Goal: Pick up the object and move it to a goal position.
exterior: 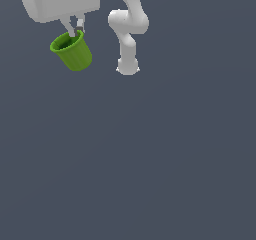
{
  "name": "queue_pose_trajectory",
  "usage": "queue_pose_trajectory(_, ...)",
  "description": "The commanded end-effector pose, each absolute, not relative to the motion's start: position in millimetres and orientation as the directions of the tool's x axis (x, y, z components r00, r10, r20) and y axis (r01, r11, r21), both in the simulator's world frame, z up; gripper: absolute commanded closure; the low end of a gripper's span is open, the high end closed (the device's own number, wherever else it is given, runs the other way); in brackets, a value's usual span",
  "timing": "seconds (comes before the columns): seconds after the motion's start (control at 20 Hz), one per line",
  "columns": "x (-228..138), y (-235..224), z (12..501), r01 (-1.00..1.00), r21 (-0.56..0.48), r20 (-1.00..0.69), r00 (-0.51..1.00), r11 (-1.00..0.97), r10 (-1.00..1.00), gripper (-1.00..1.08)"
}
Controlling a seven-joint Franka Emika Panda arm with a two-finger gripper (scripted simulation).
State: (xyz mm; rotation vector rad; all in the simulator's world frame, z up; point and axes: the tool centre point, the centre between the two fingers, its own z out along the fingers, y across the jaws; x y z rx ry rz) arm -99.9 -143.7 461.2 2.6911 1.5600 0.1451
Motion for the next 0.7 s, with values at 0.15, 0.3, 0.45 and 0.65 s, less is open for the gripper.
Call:
queue_pose_trajectory(0.15,-108.6,-152.7,497.9,0.864,0.072,0.066,0.494,-0.498,0.867,1.08)
queue_pose_trajectory(0.3,-111.1,-156.0,510.2,0.864,0.072,0.065,0.495,-0.499,0.867,1.08)
queue_pose_trajectory(0.45,-112.5,-158.1,517.9,0.864,0.072,0.065,0.495,-0.499,0.867,1.08)
queue_pose_trajectory(0.65,-113.2,-159.1,521.5,0.864,0.072,0.065,0.495,-0.499,0.866,1.08)
